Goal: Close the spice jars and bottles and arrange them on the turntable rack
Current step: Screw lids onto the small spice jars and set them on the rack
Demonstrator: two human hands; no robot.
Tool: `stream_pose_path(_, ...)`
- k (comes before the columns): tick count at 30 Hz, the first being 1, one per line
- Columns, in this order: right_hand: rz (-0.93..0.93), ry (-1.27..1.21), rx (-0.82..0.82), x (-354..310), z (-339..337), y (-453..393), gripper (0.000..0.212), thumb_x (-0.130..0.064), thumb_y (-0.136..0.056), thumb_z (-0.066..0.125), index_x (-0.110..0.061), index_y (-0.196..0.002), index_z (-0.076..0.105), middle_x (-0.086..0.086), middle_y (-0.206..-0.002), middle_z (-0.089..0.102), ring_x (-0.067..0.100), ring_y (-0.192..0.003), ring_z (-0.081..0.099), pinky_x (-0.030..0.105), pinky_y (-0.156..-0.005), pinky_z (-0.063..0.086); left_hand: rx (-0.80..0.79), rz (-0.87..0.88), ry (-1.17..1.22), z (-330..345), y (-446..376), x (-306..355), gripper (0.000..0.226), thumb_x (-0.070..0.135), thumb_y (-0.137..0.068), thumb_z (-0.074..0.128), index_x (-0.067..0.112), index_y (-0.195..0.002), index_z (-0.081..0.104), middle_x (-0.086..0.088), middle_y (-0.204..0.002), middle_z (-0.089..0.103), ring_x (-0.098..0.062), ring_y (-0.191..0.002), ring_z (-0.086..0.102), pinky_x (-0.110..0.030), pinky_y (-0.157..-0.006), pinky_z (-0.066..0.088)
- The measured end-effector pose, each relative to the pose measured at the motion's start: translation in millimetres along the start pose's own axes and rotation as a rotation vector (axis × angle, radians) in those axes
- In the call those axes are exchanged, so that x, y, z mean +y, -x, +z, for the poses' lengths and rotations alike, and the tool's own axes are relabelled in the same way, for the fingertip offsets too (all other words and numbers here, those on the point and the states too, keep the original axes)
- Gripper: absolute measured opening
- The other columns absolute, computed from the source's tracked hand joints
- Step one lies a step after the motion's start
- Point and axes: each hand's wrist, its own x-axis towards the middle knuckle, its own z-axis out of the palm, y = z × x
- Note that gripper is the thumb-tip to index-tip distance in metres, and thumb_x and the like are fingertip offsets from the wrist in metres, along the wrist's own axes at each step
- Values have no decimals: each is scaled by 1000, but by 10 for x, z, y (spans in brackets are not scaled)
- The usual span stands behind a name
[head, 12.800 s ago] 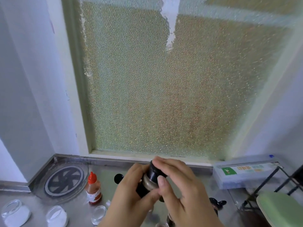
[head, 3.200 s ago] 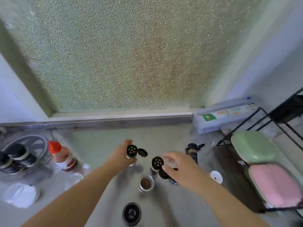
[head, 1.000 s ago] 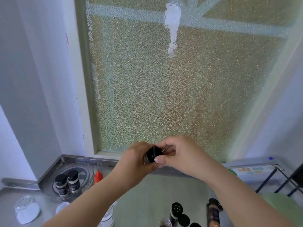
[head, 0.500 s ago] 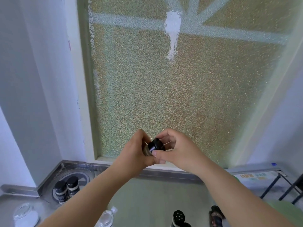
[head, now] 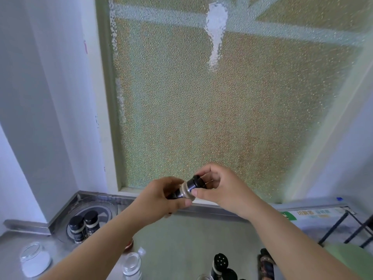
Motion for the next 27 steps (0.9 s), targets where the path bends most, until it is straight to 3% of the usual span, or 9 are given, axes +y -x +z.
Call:
stream_pose_path(7,-48,142,-68,44,-26,-34,23,-32,-73,73,-34,-95,67,1,-86,72,19,-80,68,41,-83,53,49,226,-432,-29,-22,34,30,42,-66,71,20,-86,65,1,-68,58,-7,-64,48,-17,-56,35)
stream_pose_path(10,-16,153,-89,1,-55,-34,17,-37,-80,67,-22,-89,68,6,-70,73,18,-64,70,37,-71,57,74,376,-543,-42,-48,39,37,42,-66,65,20,-96,64,1,-77,61,-9,-70,51,-23,-64,41)
stream_pose_path(15,268,-36,-206,22,46,33,69,-60,-86,41,6,-86,61,6,-52,63,16,-39,56,21,-38,44,106,505,-715,-7,-30,-27,42,35,-66,70,23,-106,63,2,-82,65,-13,-72,57,-25,-62,46)
stream_pose_path(17,290,-25,-287,21,-10,63,79,-68,-78,34,0,-110,59,-4,-80,69,16,-54,66,22,-51,51,108,455,-640,14,-5,-44,43,37,-66,70,25,-107,62,5,-84,64,-6,-73,55,-20,-63,43)
stream_pose_path(19,142,103,-295,11,-104,79,64,-63,-81,42,-33,-137,37,-26,-124,50,8,-95,66,25,-83,50,139,388,-531,17,0,-45,45,38,-64,70,26,-107,63,8,-84,63,-2,-78,52,-10,-64,37)
stream_pose_path(21,-9,199,-269,-18,-153,104,54,-42,-87,57,-51,-134,31,-31,-138,38,-1,-120,50,28,-101,40,151,349,-488,10,-4,-38,46,39,-63,69,25,-106,64,13,-81,60,5,-81,50,-6,-66,36)
stream_pose_path(23,-48,214,-207,-19,-98,118,39,-34,-91,53,-40,-128,45,-17,-122,56,0,-107,59,23,-92,45,142,344,-484,11,2,-18,45,38,-63,71,24,-106,64,20,-78,55,13,-78,49,-4,-66,35)
stream_pose_path(25,48,131,-177,-32,-43,106,39,-46,-92,40,-28,-126,50,-2,-96,69,12,-81,71,25,-75,55,143,346,-485,20,10,-3,45,36,-63,73,22,-105,64,22,-76,53,13,-77,49,-3,-65,35)
stream_pose_path(27,80,103,-216,7,-29,105,51,-62,-86,32,-36,-128,45,0,-107,69,14,-85,71,32,-80,56,153,337,-478,25,30,15,43,31,-66,78,23,-106,64,19,-77,55,7,-81,50,-4,-65,35)
